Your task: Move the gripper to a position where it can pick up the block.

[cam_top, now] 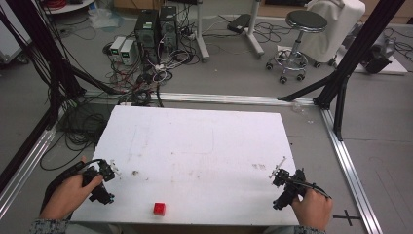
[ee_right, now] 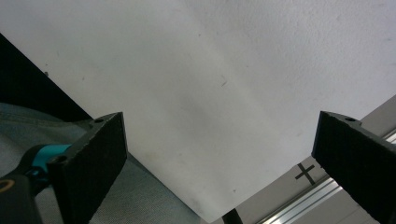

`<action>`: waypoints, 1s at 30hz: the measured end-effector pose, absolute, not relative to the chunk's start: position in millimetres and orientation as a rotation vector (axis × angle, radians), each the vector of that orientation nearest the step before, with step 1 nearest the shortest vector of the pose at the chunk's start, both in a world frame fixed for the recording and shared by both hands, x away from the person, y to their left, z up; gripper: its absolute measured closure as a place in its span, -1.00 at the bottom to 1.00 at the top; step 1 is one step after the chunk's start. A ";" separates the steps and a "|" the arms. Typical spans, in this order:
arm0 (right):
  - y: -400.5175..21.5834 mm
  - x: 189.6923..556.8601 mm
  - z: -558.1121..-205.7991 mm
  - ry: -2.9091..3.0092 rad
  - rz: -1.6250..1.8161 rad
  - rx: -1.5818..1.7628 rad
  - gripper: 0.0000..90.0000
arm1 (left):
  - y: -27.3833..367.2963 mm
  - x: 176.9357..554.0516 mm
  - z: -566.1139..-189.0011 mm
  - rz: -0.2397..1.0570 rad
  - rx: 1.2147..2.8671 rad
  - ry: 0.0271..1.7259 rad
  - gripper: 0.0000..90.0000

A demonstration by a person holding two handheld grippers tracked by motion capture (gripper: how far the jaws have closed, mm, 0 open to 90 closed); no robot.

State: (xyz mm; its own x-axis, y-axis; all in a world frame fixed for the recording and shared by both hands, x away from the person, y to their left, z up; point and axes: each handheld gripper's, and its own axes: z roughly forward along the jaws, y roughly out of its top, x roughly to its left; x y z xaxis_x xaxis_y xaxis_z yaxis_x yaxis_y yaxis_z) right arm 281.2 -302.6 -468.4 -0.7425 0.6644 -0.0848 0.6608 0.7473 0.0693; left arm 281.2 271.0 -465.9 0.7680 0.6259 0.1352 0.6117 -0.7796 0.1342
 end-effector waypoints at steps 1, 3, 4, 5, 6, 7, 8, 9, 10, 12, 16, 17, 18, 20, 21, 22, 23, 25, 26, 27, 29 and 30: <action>-302.6 281.2 -468.4 2.839 0.053 1.080 -0.94 | 271.0 281.2 -465.9 0.265 2.876 1.009 -0.51; -302.3 281.2 -469.1 2.841 0.057 1.081 -0.94 | 271.1 281.0 -465.2 0.265 2.875 1.013 -0.51; -301.8 281.1 -469.5 2.843 0.054 1.085 -0.94 | 271.4 280.9 -464.4 0.272 2.875 1.014 -0.51; -301.5 281.2 -469.4 2.843 0.044 1.086 -0.94 | 271.4 280.7 -464.3 0.273 2.875 1.014 -0.51; -301.4 281.3 -469.8 2.844 0.046 1.084 -0.94 | 271.5 280.8 -463.7 0.269 2.880 1.010 -0.51; -301.3 281.2 -470.0 2.843 0.051 1.085 -0.94 | 271.5 280.8 -463.7 0.269 2.880 1.010 -0.51; -301.3 281.2 -470.0 2.842 0.051 1.085 -0.94 | 271.4 280.7 -463.3 0.271 2.883 0.999 -0.51; -301.3 281.2 -470.2 2.845 0.049 1.081 -0.94 | 271.4 280.8 -463.1 0.269 2.885 0.994 -0.51; -301.1 281.2 -470.0 2.851 0.039 1.077 -0.94 | 271.2 280.6 -463.4 0.262 2.883 0.997 -0.51; -301.1 280.8 -471.1 2.860 0.026 1.068 -0.94 | 271.0 280.6 -464.0 0.272 2.885 0.996 -0.51; -301.2 280.6 -472.6 2.866 0.011 1.066 -0.94 | 271.2 281.0 -464.6 0.273 2.886 0.994 -0.51; -301.0 280.6 -472.4 2.871 0.006 1.065 -0.94 | 271.3 281.0 -464.6 0.274 2.885 0.993 -0.51; -300.8 280.7 -472.5 2.871 0.008 1.063 -0.94 | 271.4 281.0 -464.9 0.279 2.885 0.993 -0.51; -300.1 280.8 -472.5 2.869 0.012 1.066 -0.94 | 271.6 281.0 -464.6 0.278 2.884 0.993 -0.51; -299.8 280.8 -472.6 2.869 0.014 1.064 -0.94 | 271.5 280.7 -464.5 0.281 2.884 0.992 -0.51; -299.7 280.9 -472.7 2.873 0.017 1.058 -0.94 | 271.4 280.6 -464.4 0.288 2.882 0.993 -0.51; -299.8 281.1 -472.7 2.876 0.016 1.052 -0.94 | 271.4 280.6 -464.4 0.288 2.882 0.993 -0.51; -299.6 280.8 -472.7 2.876 0.015 1.051 -0.94 | 271.1 280.9 -463.8 0.284 2.885 0.983 -0.51; -299.8 280.9 -472.7 2.876 0.015 1.050 -0.94 | 271.0 280.9 -463.9 0.284 2.884 0.981 -0.51; -300.0 280.9 -472.5 2.878 0.015 1.051 -0.94 | 270.8 280.7 -464.1 0.281 2.883 0.985 -0.51; -300.3 280.8 -472.5 2.876 0.014 1.054 -0.94 | 270.5 280.6 -464.4 0.286 2.885 0.982 -0.51; -300.8 281.0 -472.8 2.879 0.015 1.051 -0.94 | 270.2 280.5 -464.6 0.283 2.885 0.981 -0.51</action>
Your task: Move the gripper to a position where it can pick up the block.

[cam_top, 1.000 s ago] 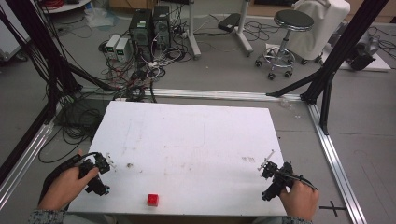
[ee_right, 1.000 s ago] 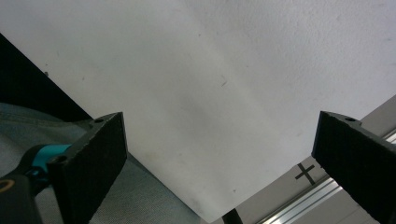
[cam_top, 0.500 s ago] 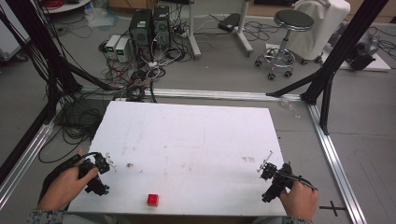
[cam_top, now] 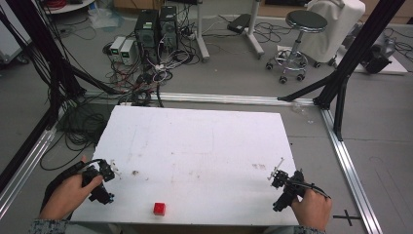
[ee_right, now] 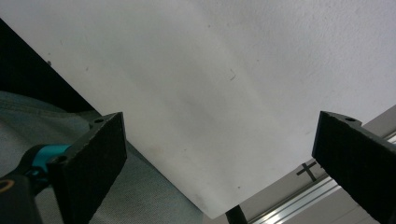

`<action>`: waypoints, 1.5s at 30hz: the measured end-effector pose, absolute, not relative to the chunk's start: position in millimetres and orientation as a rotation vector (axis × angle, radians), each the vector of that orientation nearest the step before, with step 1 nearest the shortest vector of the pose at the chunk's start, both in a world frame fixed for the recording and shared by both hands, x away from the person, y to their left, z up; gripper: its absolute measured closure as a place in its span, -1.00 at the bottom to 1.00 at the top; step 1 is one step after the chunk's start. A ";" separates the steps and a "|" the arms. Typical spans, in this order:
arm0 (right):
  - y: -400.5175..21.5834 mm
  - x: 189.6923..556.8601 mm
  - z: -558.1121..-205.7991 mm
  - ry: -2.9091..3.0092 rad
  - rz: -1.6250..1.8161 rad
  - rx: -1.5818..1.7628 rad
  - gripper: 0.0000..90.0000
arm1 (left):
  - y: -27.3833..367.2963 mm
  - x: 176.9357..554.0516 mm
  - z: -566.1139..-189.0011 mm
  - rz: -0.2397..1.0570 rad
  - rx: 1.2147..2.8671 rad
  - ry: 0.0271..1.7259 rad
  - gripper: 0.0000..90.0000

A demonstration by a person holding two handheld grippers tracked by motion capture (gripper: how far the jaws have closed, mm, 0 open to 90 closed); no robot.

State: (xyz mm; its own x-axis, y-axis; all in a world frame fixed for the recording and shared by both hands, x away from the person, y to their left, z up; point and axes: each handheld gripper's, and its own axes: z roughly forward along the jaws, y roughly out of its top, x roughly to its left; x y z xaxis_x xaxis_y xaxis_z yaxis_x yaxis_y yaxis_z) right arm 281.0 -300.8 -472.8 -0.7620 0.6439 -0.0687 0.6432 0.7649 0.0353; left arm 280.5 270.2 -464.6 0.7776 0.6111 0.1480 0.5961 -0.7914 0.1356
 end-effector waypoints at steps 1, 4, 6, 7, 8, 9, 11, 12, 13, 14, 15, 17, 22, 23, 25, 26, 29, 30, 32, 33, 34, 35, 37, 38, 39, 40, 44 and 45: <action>-300.8 280.7 -473.3 2.878 0.014 1.058 -0.94 | 270.0 280.6 -464.4 0.285 2.888 0.975 -0.51; -300.8 280.8 -474.2 2.881 0.012 1.055 -0.94 | 268.4 280.3 -464.4 0.289 2.887 0.967 -0.51; -300.4 281.0 -473.5 2.882 0.009 1.054 -0.94 | 267.1 280.0 -464.8 0.295 2.886 0.955 -0.51; -300.3 281.0 -473.4 2.881 0.010 1.054 -0.94 | 266.5 280.0 -464.7 0.293 2.888 0.948 -0.51; -300.4 281.1 -473.2 2.883 0.013 1.050 -0.94 | 265.8 280.0 -464.7 0.293 2.891 0.939 -0.51; -300.4 281.1 -473.2 2.883 0.013 1.050 -0.94 | 265.8 280.0 -464.7 0.293 2.891 0.939 -0.51; -300.4 281.0 -472.9 2.881 0.014 1.053 -0.94 | 264.6 279.9 -464.5 0.302 2.896 0.916 -0.51; -300.5 281.1 -472.9 2.880 0.013 1.051 -0.94 | 262.8 279.8 -463.9 0.304 2.893 0.896 -0.51; -300.5 281.1 -472.9 2.880 0.013 1.051 -0.94 | 262.8 279.8 -463.9 0.304 2.893 0.896 -0.51; -300.4 281.1 -473.0 2.883 0.011 1.053 -0.94 | 261.1 279.4 -463.4 0.310 2.889 0.882 -0.51; -300.5 281.1 -473.1 2.882 0.011 1.051 -0.94 | 261.1 279.4 -463.4 0.310 2.889 0.882 -0.51; -300.5 281.1 -473.2 2.883 0.012 1.051 -0.94 | 257.6 279.1 -463.2 0.331 2.898 0.833 -0.51; -300.0 281.1 -473.0 2.883 0.008 1.049 -0.94 | 248.2 277.0 -463.9 0.358 2.912 0.746 -0.51; -299.7 280.9 -473.2 2.880 0.009 1.051 -0.94 | 245.9 276.5 -463.9 0.363 2.912 0.730 -0.51; -299.4 280.8 -472.9 2.878 0.011 1.050 -0.94 | 241.3 275.2 -463.8 0.372 2.915 0.694 -0.51; -299.2 280.8 -472.8 2.878 0.011 1.049 -0.94 | 238.9 274.7 -463.8 0.380 2.917 0.674 -0.51; -299.2 280.7 -472.7 2.876 0.015 1.049 -0.94 | 233.7 273.3 -464.5 0.405 2.918 0.635 -0.51; -299.1 280.7 -472.5 2.875 0.014 1.049 -0.94 | 228.7 272.1 -465.3 0.408 2.922 0.598 -0.51; -298.7 280.9 -472.3 2.876 0.012 1.046 -0.94 | 224.5 270.9 -466.6 0.407 2.925 0.562 -0.51; -298.7 280.9 -472.3 2.876 0.012 1.046 -0.94 | 224.5 270.9 -466.6 0.407 2.925 0.562 -0.51; -298.3 281.0 -472.5 2.880 0.013 1.044 -0.94 | 219.5 269.3 -468.7 0.404 2.935 0.516 -0.51; -298.0 281.0 -472.7 2.880 0.016 1.046 -0.94 | 219.5 269.3 -468.7 0.404 2.935 0.516 -0.51; -297.8 281.0 -472.4 2.879 0.012 1.046 -0.94 | 215.6 268.4 -470.0 0.399 2.943 0.487 -0.51; -298.1 281.0 -472.5 2.879 0.017 1.043 -0.94 | 211.9 268.0 -470.8 0.398 2.955 0.463 -0.51; -298.1 281.0 -472.5 2.879 0.017 1.043 -0.94 | 211.9 268.0 -470.8 0.398 2.955 0.463 -0.51; -298.5 280.9 -473.2 2.880 0.017 1.045 -0.94 | 208.4 266.8 -472.5 0.391 2.953 0.448 -0.51; -298.4 280.9 -473.9 2.882 0.011 1.041 -0.94 | 200.7 264.9 -474.6 0.367 2.972 0.390 -0.51; -298.3 280.8 -473.6 2.881 0.010 1.042 -0.94 | 197.8 264.1 -475.4 0.353 2.975 0.371 -0.51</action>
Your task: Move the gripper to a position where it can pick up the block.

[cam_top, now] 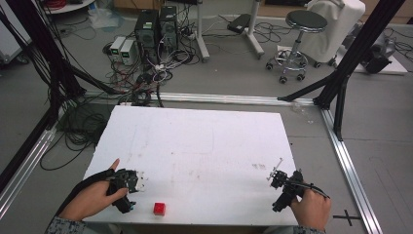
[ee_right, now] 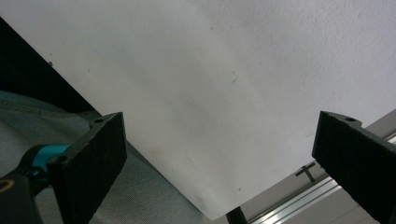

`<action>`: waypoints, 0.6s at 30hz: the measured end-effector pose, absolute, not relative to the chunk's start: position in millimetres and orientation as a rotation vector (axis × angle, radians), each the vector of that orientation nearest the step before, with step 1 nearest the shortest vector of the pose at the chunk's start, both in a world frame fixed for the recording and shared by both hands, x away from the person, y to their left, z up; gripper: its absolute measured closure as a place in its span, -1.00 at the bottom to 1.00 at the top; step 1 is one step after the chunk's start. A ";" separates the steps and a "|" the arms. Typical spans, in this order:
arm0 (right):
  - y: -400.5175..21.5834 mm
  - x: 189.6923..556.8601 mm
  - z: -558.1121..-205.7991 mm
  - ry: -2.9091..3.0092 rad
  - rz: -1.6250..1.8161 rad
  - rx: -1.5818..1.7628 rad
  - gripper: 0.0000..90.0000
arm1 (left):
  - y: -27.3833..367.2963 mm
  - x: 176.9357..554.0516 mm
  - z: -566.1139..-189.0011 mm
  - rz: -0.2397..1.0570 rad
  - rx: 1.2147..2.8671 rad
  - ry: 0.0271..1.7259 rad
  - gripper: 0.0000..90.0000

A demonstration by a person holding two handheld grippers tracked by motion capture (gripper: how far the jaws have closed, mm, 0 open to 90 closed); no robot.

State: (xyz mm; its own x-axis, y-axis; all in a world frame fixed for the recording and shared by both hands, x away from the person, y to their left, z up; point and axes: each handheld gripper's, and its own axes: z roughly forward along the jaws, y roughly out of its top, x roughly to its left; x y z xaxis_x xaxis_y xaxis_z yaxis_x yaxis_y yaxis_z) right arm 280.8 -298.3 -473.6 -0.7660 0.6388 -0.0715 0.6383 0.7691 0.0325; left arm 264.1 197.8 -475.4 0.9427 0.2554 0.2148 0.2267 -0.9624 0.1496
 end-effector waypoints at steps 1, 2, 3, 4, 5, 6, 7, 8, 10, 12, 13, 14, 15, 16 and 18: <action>-297.8 280.6 -473.1 2.880 0.010 1.046 -0.94 | 195.5 263.3 -476.1 0.339 2.974 0.355 -0.51; -297.7 280.7 -472.7 2.881 0.007 1.039 -0.94 | 193.2 262.7 -476.3 0.328 2.980 0.335 -0.51; -297.4 280.5 -472.6 2.881 0.011 1.044 -0.94 | 190.9 262.0 -476.8 0.318 2.981 0.317 -0.51; -297.4 280.5 -472.5 2.881 0.012 1.043 -0.94 | 188.7 261.5 -477.5 0.306 2.981 0.295 -0.51; -297.5 280.7 -472.6 2.883 0.014 1.037 -0.94 | 186.4 260.9 -478.5 0.299 2.982 0.278 -0.51; -297.4 280.8 -472.8 2.885 0.014 1.035 -0.94 | 184.0 260.2 -479.2 0.289 2.987 0.261 -0.51; -297.2 280.9 -472.9 2.887 0.011 1.033 -0.94 | 181.7 259.5 -480.1 0.280 2.988 0.245 -0.51; -297.2 280.9 -472.9 2.887 0.011 1.033 -0.94 | 181.7 259.5 -480.1 0.280 2.988 0.245 -0.51; -296.8 281.0 -473.5 2.887 0.010 1.033 -0.94 | 174.9 257.9 -482.5 0.251 2.995 0.203 -0.51; -296.6 281.1 -473.3 2.886 0.008 1.036 -0.94 | 170.5 257.3 -483.6 0.246 2.998 0.176 -0.51; -296.7 281.2 -473.0 2.887 0.007 1.032 -0.94 | 168.8 256.6 -484.4 0.244 2.998 0.170 -0.51; -296.7 281.1 -473.0 2.885 0.008 1.034 -0.94 | 168.8 256.6 -484.4 0.244 2.998 0.170 -0.51; -296.7 281.2 -473.0 2.886 0.007 1.034 -0.94 | 165.4 255.9 -485.7 0.231 3.003 0.149 -0.51; -296.6 281.1 -473.3 2.887 0.009 1.033 -0.94 | 163.8 255.4 -486.4 0.226 3.004 0.139 -0.51; -296.5 281.1 -473.7 2.885 0.009 1.036 -0.94 | 160.4 254.3 -487.2 0.215 3.009 0.122 -0.51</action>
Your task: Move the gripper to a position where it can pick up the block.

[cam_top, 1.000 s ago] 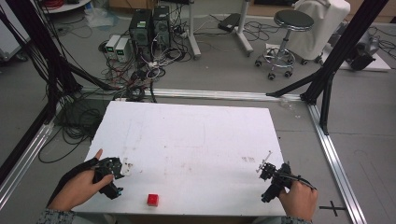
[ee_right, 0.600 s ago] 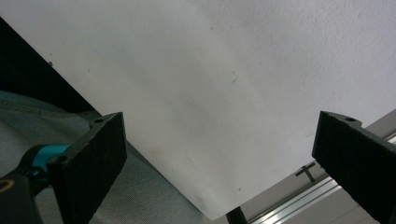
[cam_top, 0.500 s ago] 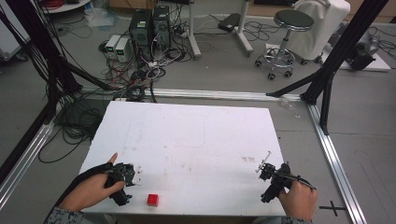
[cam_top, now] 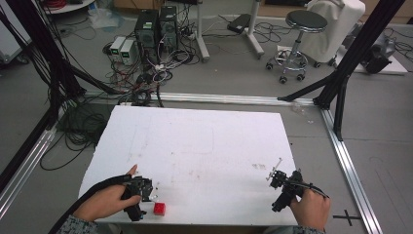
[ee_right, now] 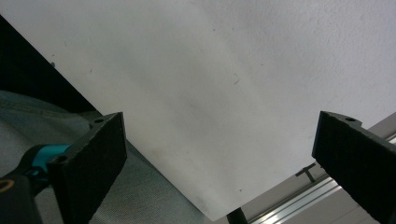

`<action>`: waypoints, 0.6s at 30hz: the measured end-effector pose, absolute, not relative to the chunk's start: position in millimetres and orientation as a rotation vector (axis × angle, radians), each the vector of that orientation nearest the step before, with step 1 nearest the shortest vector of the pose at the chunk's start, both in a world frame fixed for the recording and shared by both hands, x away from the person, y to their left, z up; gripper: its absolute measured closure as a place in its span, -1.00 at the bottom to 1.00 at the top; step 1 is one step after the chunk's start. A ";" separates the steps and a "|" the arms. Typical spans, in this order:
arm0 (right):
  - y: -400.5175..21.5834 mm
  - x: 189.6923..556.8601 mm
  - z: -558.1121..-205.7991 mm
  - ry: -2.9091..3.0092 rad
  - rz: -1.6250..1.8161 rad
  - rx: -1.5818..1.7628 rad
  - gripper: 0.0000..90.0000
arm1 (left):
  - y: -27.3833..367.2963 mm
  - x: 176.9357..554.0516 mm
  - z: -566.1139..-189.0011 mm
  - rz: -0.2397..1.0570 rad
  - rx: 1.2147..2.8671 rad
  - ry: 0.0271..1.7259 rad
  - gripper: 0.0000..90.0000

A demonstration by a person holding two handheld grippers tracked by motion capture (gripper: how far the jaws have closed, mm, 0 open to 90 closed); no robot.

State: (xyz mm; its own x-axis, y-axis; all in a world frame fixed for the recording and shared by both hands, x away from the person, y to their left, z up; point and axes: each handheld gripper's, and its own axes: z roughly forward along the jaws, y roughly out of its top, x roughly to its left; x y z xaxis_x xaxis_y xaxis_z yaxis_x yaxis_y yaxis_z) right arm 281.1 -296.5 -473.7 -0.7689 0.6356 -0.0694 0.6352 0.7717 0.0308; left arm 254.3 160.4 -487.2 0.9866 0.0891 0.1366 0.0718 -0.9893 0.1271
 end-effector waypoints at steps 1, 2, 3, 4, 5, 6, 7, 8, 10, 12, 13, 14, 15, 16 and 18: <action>-296.4 281.2 -473.7 2.886 0.009 1.035 -0.94 | 158.7 253.9 -487.8 0.209 3.013 0.114 -0.51; -296.4 281.2 -473.6 2.886 0.008 1.035 -0.94 | 157.1 253.3 -488.6 0.201 3.016 0.100 -0.51; -296.1 281.2 -473.5 2.887 0.007 1.034 -0.94 | 155.4 252.6 -488.8 0.193 3.020 0.090 -0.51; -296.0 281.2 -473.4 2.891 0.007 1.030 -0.94 | 153.9 252.3 -489.2 0.189 3.021 0.072 -0.51; -295.7 281.1 -473.6 2.887 0.007 1.031 -0.94 | 152.9 251.6 -489.9 0.172 3.021 0.072 -0.51; -295.6 281.1 -473.6 2.888 0.008 1.031 -0.94 | 151.0 251.2 -490.4 0.164 3.026 0.058 -0.51; -295.4 281.0 -473.8 2.887 0.011 1.034 -0.94 | 149.4 251.1 -491.1 0.156 3.031 0.044 -0.51; -295.4 281.1 -473.9 2.888 0.008 1.031 -0.94 | 149.4 251.1 -491.1 0.156 3.031 0.044 -0.51; -295.2 281.2 -474.2 2.894 0.006 1.026 -0.94 | 144.5 250.2 -493.7 0.155 3.035 0.000 -0.51; -294.7 281.2 -474.3 2.892 0.008 1.025 -0.94 | 143.0 249.8 -494.6 0.141 3.038 -0.014 -0.51; -294.3 281.1 -474.4 2.889 0.005 1.028 -0.94 | 140.4 249.3 -496.7 0.122 3.040 -0.032 -0.51; -294.3 281.1 -474.4 2.889 0.005 1.028 -0.94 | 140.4 249.3 -496.7 0.122 3.040 -0.032 -0.51; -293.8 280.9 -474.1 2.890 0.002 1.033 -0.94 | 138.2 248.7 -498.5 0.124 3.043 -0.053 -0.51; -293.8 281.1 -474.3 2.893 0.004 1.031 -0.94 | 138.2 248.7 -498.5 0.124 3.043 -0.053 -0.51; -293.8 281.1 -474.3 2.893 0.003 1.032 -0.94 | 135.2 248.6 -499.8 0.106 3.040 -0.081 -0.51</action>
